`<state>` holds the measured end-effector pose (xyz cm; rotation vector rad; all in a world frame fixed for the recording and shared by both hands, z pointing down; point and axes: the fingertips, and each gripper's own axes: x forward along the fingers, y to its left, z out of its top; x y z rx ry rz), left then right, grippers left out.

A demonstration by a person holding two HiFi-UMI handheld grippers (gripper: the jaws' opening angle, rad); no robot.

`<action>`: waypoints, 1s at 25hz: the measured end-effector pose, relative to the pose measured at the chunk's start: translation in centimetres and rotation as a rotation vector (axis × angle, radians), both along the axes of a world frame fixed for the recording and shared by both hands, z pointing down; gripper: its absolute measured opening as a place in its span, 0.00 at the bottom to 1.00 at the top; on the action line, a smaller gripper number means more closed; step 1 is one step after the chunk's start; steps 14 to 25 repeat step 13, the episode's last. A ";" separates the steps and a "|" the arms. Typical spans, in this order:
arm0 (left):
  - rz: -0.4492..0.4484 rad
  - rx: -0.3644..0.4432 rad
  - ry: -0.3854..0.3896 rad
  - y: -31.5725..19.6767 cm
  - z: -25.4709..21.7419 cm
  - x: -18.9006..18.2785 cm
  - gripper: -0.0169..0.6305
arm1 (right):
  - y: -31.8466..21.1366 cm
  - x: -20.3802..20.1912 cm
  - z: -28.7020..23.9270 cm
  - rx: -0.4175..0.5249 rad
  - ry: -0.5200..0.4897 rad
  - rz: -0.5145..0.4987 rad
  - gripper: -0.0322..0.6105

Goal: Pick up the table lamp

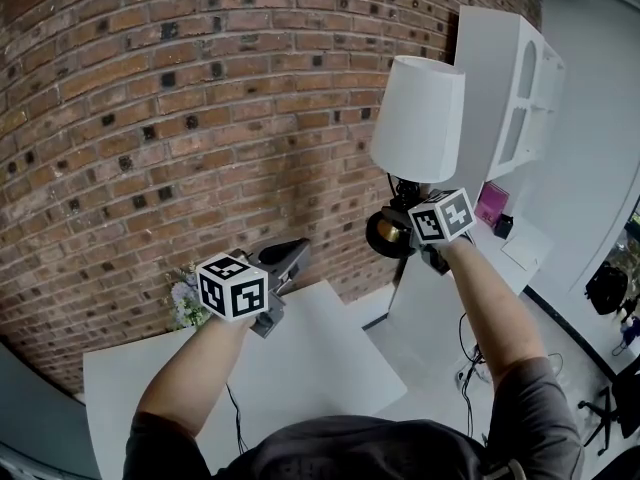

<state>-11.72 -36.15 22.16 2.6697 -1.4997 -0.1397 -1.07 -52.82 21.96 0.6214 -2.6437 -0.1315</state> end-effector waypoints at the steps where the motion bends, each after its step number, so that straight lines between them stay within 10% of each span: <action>1: 0.001 -0.001 0.002 0.0 0.0 0.0 0.03 | 0.0 0.0 0.0 -0.001 0.000 -0.001 0.21; 25: 0.003 -0.003 0.002 -0.4 0.0 0.1 0.03 | -0.3 -0.2 0.3 -0.003 0.002 -0.005 0.21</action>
